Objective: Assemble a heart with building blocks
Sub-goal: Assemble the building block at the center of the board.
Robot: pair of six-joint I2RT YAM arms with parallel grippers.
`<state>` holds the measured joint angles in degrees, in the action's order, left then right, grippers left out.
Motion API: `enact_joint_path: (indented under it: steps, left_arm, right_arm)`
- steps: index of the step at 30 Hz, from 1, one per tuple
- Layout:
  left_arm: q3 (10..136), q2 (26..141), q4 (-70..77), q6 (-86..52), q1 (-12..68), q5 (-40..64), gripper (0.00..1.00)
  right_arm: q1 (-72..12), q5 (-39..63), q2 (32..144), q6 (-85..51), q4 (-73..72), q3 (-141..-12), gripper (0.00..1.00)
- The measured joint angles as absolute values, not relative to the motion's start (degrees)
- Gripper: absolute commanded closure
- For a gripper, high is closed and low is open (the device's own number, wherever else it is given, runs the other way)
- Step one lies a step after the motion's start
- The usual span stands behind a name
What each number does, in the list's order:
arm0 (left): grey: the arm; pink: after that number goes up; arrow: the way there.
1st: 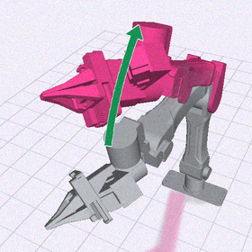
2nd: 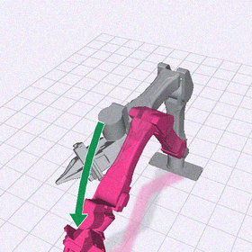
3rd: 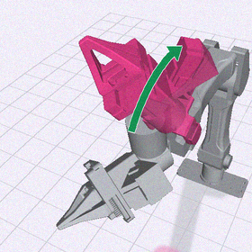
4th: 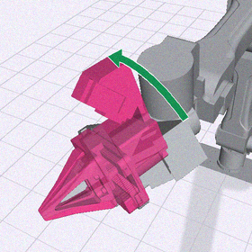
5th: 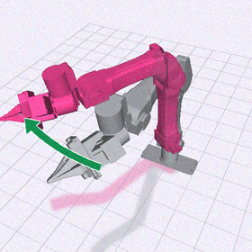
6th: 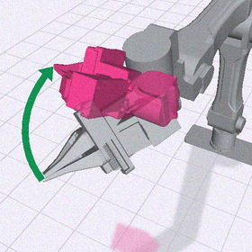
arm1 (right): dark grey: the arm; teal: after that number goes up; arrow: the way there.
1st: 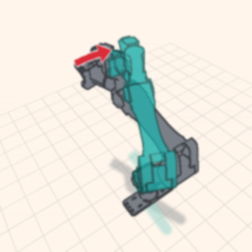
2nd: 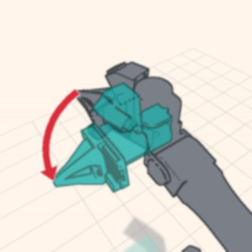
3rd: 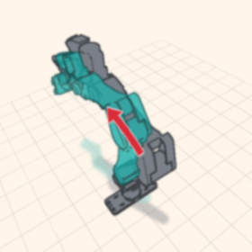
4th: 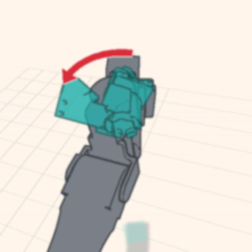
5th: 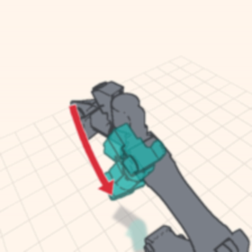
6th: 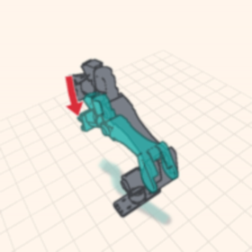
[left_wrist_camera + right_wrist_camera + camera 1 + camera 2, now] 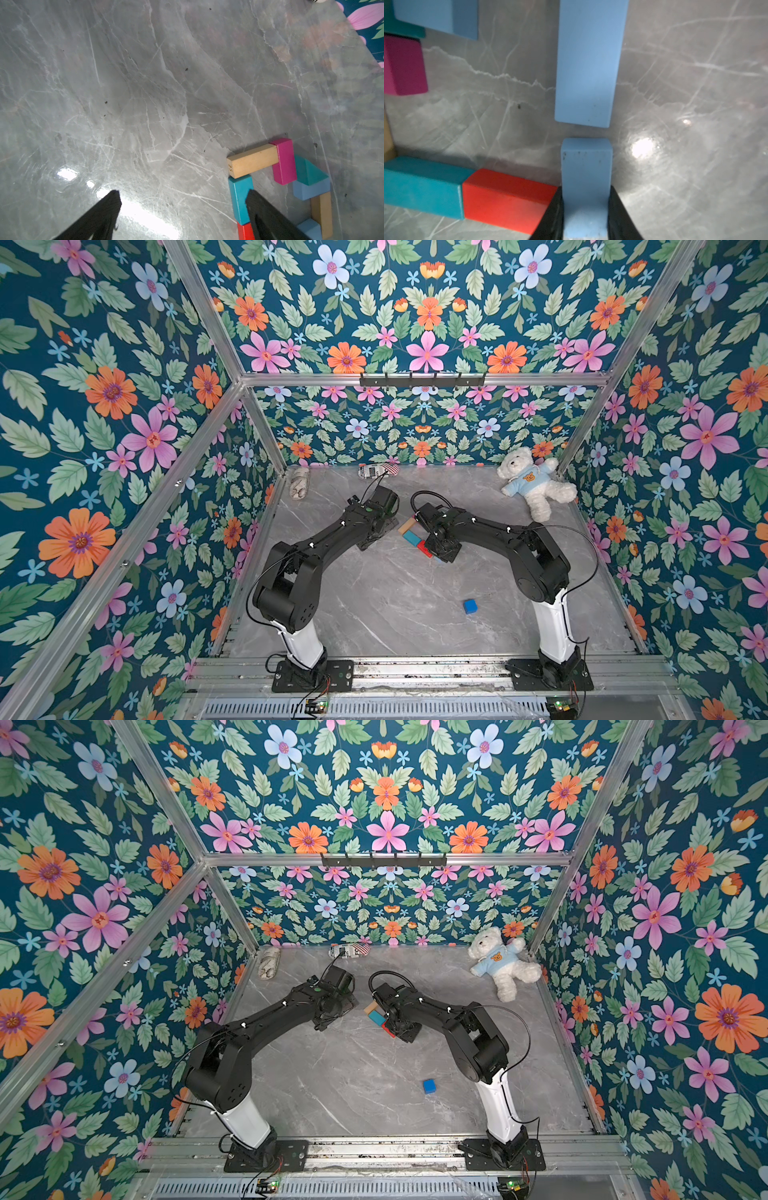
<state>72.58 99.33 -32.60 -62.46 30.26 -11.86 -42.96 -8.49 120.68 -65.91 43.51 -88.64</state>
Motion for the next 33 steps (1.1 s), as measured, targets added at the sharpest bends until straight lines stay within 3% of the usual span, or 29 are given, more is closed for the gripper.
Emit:
enact_joint_path:
  steps: [33]
  left_arm:
    - [70.65,98.56,-31.53,-62.67,29.58,-10.76,0.02]
  right_arm:
    - [-41.82,-9.02,121.25,-65.93,43.24,-89.08,1.0]
